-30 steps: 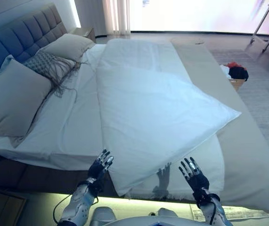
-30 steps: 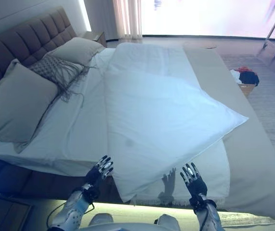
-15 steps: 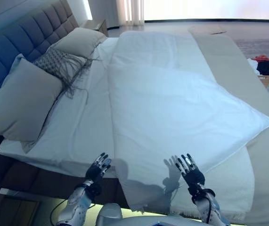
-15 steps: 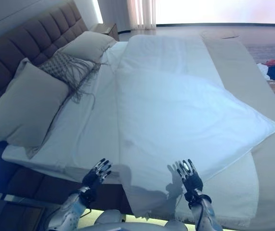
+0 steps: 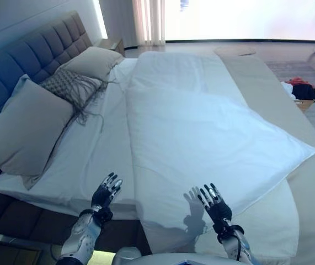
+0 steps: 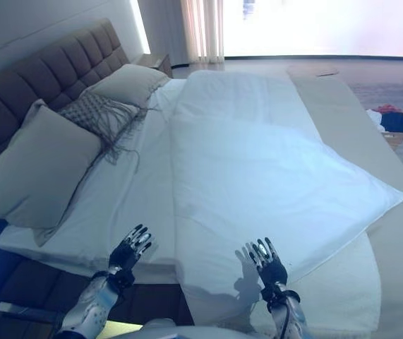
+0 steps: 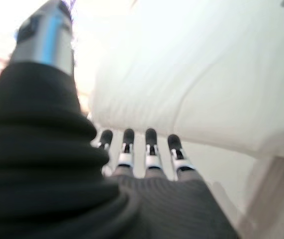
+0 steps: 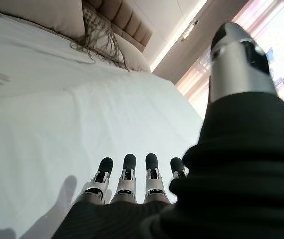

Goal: Make the bed neatly

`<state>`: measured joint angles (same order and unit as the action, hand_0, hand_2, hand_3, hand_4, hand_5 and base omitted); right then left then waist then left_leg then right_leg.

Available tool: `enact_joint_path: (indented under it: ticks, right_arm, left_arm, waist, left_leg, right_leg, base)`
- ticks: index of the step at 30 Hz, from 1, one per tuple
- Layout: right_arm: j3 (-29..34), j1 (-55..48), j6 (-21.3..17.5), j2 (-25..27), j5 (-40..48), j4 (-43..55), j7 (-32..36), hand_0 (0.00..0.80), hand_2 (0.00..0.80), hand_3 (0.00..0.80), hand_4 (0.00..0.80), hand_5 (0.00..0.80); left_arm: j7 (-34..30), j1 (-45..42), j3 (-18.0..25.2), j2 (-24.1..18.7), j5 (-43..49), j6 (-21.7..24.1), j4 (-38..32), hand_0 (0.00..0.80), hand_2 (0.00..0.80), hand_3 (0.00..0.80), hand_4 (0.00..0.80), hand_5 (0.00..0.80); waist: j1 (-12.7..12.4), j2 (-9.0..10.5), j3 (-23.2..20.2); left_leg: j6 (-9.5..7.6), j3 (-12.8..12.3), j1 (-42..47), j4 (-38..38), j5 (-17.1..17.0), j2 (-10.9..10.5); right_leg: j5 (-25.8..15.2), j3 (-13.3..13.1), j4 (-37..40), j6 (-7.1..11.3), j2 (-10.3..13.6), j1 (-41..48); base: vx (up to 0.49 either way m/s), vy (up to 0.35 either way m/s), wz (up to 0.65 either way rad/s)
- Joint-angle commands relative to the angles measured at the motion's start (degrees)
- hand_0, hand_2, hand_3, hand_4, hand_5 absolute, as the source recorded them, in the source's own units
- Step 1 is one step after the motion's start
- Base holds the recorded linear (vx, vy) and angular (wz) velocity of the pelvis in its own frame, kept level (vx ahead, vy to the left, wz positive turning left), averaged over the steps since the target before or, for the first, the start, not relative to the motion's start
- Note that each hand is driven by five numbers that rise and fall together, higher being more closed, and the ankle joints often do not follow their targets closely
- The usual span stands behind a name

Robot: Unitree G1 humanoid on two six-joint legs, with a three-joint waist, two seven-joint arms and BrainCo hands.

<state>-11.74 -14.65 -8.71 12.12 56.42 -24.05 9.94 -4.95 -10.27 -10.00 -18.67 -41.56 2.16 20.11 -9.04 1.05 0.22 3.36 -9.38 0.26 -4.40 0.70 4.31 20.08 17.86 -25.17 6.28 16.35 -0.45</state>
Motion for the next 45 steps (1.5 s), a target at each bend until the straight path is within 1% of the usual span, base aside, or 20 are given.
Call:
enact_joint_path:
  ticks: [1,3,5,6,9,12,14,15,17,19,20,25,26,28,31,33,34,36,40,45]
  right_arm:
    - [0.98,2.21,-0.61,-0.66,-0.08,1.35,1.89,0.0,0.0,0.0,0.0,0.0]
    - [0.7,2.79,0.39,0.16,-0.53,1.15,1.41,0.0,0.0,0.0,0.0,0.0]
    - [0.28,3.34,0.81,1.97,-0.44,1.63,1.41,0.0,0.0,0.0,0.0,0.0]
    - [0.13,3.68,0.61,2.58,-0.12,1.73,1.45,0.0,0.0,0.0,0.0,0.0]
    - [0.57,4.63,0.55,3.41,2.05,1.49,1.27,0.0,0.0,0.0,0.0,0.0]
    - [0.87,4.89,-0.09,2.05,2.35,-0.24,-0.02,0.0,0.0,0.0,0.0,0.0]
    - [2.82,6.12,-1.2,0.25,2.38,-3.22,-6.47,0.0,0.0,0.0,0.0,0.0]
    - [3.94,6.96,-1.27,-0.02,3.03,-4.73,-6.91,0.0,0.0,0.0,0.0,0.0]
    - [6.39,9.26,-2.73,-0.67,4.08,-9.44,-10.44,0.0,0.0,0.0,0.0,0.0]
    - [8.49,10.52,-3.91,-0.82,4.71,-13.27,-11.86,0.0,0.0,0.0,0.0,0.0]
    - [9.32,10.78,-4.25,-0.68,4.68,-15.01,-12.14,0.0,0.0,0.0,0.0,0.0]
    - [15.52,13.18,-4.2,1.34,7.98,-26.79,-8.14,0.0,0.0,0.0,0.0,0.0]
    - [18.12,13.64,-3.79,2.19,9.39,-30.82,-6.18,0.0,0.0,0.0,0.0,0.0]
    - [20.68,13.65,-3.23,2.76,11.02,-34.99,-4.8,0.0,0.0,0.0,0.0,0.0]
    - [21.36,12.55,-3.27,2.15,12.48,-36.49,-3.54,0.0,0.0,0.0,0.0,0.0]
    - [21.67,11.67,-2.61,1.78,11.64,-35.57,-4.28,0.0,0.0,0.0,0.0,0.0]
    - [21.13,11.15,-2.17,1.53,11.57,-34.66,-5.39,0.0,0.0,0.0,0.0,0.0]
    - [20.96,10.7,-3.09,1.0,12.06,-34.04,-5.12,0.0,0.0,0.0,0.0,0.0]
    - [20.77,11.8,-4.13,0.96,13.08,-32.96,-4.93,0.0,0.0,0.0,0.0,0.0]
    - [21.78,11.07,-2.11,-0.68,11.97,-33.08,-5.25,0.0,0.0,0.0,0.0,0.0]
  left_arm:
    - [0.1,1.14,3.06,-1.99,-1.03,1.47,-3.9,0.0,0.0,0.0,0.0,0.0]
    - [0.79,0.64,2.72,-1.42,-1.28,1.14,-4.04,0.0,0.0,0.0,0.0,0.0]
    - [-0.32,0.54,2.87,-0.69,-1.88,0.81,-4.11,0.0,0.0,0.0,0.0,0.0]
    - [-0.58,0.59,3.06,-0.42,-1.44,0.75,-4.31,0.0,0.0,0.0,0.0,0.0]
    - [-0.08,0.68,2.57,0.13,-1.49,0.87,-4.27,0.0,0.0,0.0,0.0,0.0]
    - [-0.41,0.54,1.85,-0.12,-0.06,1.36,-4.16,0.0,0.0,0.0,0.0,0.0]
    - [0.15,2.84,-0.22,-0.52,1.03,1.27,-3.96,0.0,0.0,0.0,0.0,0.0]
    - [0.24,3.55,-0.68,-1.01,1.67,0.79,-4.85,0.0,0.0,0.0,0.0,0.0]
    - [2.39,4.88,-2.59,-2.17,2.33,-1.25,-5.87,0.0,0.0,0.0,0.0,0.0]
    - [2.07,5.45,-2.82,-3.12,2.08,-1.97,-4.88,0.0,0.0,0.0,0.0,0.0]
    - [1.46,5.48,-2.76,-3.54,2.15,-1.98,-4.46,0.0,0.0,0.0,0.0,0.0]
    - [2.73,7.31,-2.54,-4.59,1.24,-0.95,-3.69,0.0,0.0,0.0,0.0,0.0]
    - [3.28,8.43,-2.57,-4.59,1.0,-0.66,-2.21,0.0,0.0,0.0,0.0,0.0]
    - [4.63,9.94,-3.49,-4.23,0.53,0.4,0.59,0.0,0.0,0.0,0.0,0.0]
    - [5.48,11.12,-4.24,-3.41,2.17,-0.05,1.08,0.0,0.0,0.0,0.0,0.0]
    - [6.37,9.92,-4.37,-2.49,2.46,-0.33,0.16,0.0,0.0,0.0,0.0,0.0]
    - [6.77,8.28,-4.18,-1.5,2.5,0.26,0.0,0.0,0.0,0.0,0.0,0.0]
    - [6.1,7.86,-4.41,-1.21,2.32,0.99,0.55,0.0,0.0,0.0,0.0,0.0]
    - [4.88,11.59,-6.06,-0.73,1.72,2.8,1.44,0.0,0.0,0.0,0.0,0.0]
    - [5.29,11.02,-5.17,-0.46,1.44,2.06,0.39,0.0,0.0,0.0,0.0,0.0]
  waist:
    - [-2.39,2.82,2.98]
    - [-2.53,2.8,3.89]
    - [-3.04,2.99,5.19]
    - [-3.11,3.21,5.63]
    - [-1.99,3.54,6.18]
    - [-0.96,2.69,4.88]
    - [-0.86,2.76,4.29]
    - [-1.14,3.01,4.43]
    - [-1.44,2.39,4.46]
    - [-1.25,1.27,4.61]
    - [-1.27,1.08,4.52]
    - [-0.29,2.43,4.76]
    - [0.54,2.45,4.81]
    - [1.54,2.54,4.92]
    - [2.0,3.33,5.25]
    - [1.54,3.58,5.69]
    - [1.34,2.82,5.62]
    - [1.94,1.92,5.77]
    - [2.84,1.1,7.27]
    - [3.06,1.52,8.22]
  left_leg:
    - [0.12,0.78,-4.13,-5.3,-1.0,4.66]
    - [1.66,0.94,-4.89,-5.79,-2.55,6.76]
    - [2.62,2.87,-6.51,-7.55,-4.32,8.49]
    - [2.5,3.49,-6.9,-9.15,-3.95,8.6]
    - [1.84,2.55,-6.02,-13.29,-0.49,8.2]
    - [1.32,0.09,-1.51,-5.67,-0.66,7.71]
    - [-0.16,-0.05,-0.25,-4.21,-0.1,4.46]
    - [-1.32,0.57,-0.14,-4.45,0.75,2.99]
    - [-4.23,2.09,1.13,-4.27,2.8,-0.58]
    - [-6.75,2.77,2.51,-4.15,4.68,-3.21]
    - [-7.11,2.89,2.97,-3.85,4.84,-3.86]
    - [-5.58,1.1,5.53,-3.03,6.4,-4.1]
    - [-5.22,0.56,5.82,-3.09,6.83,-3.33]
    - [-4.57,-1.36,5.29,-4.45,6.74,-1.47]
    - [-3.18,-3.33,3.83,-9.66,7.92,1.86]
    - [-2.34,-1.51,2.3,-13.27,8.86,3.25]
    - [-1.77,-0.11,3.27,-10.22,7.27,4.12]
    - [-1.54,-1.25,4.82,-6.83,5.92,4.48]
    - [-1.25,-1.59,3.4,-5.48,6.22,2.99]
    - [-2.99,-1.69,2.33,-9.42,9.64,0.67]
  right_leg:
    - [-17.4,2.01,16.41,2.83,2.15,8.22]
    - [-16.8,2.37,17.38,2.35,0.37,9.26]
    - [-16.57,2.45,17.94,1.77,-0.83,9.77]
    - [-16.56,2.32,17.89,1.57,-0.87,9.48]
    - [-17.3,1.74,16.69,1.55,0.51,7.83]
    - [-17.39,2.02,16.26,2.68,1.81,8.19]
    - [-21.21,1.54,14.56,4.36,5.35,7.97]
    - [-23.23,1.17,12.44,4.88,7.41,7.17]
    - [-28.61,-0.15,3.01,4.7,12.24,2.18]
    - [-28.93,-1.63,-3.88,3.48,12.99,-2.47]
    - [-28.71,-1.45,-3.04,3.12,12.4,-3.01]
    - [-32.25,1.71,13.23,5.27,7.87,-3.02]
    - [-31.73,0.5,15.74,5.34,6.75,-2.9]
    - [-30.24,0.41,16.25,5.15,5.5,-1.73]
    - [-27.54,2.94,16.91,4.69,4.41,0.27]
    - [-26.47,2.97,16.89,4.29,4.08,1.33]
    - [-25.82,2.52,17.18,4.16,3.5,1.92]
    - [-25.2,2.67,17.58,4.28,3.21,2.27]
    - [-27.5,2.92,17.58,5.8,5.94,-1.66]
    - [-30.9,2.22,17.85,7.83,10.03,-2.36]
  base:
    - [-0.119,-0.133,0.06]
    - [-0.149,-0.086,0.02]
    - [-0.179,-0.023,0.0]
    - [-0.178,0.037,-0.02]
    - [-0.13,0.118,-0.06]
    - [0.007,0.259,-0.04]
    - [0.024,0.28,0.12]
    - [0.05,0.323,0.16]
    - [0.064,0.377,0.16]
    - [0.065,0.317,0.13]
    - [0.094,0.149,0.14]
    - [0.121,-0.128,-0.06]
    - [0.126,-0.199,-0.2]
    - [0.084,-0.194,-0.09]
    - [0.052,-0.188,0.18]
    - [0.101,-0.054,0.01]
    - [0.106,0.072,-0.15]
    - [0.033,0.15,-0.22]
    - [-0.125,0.193,-0.09]
    - [0.024,0.125,-0.09]
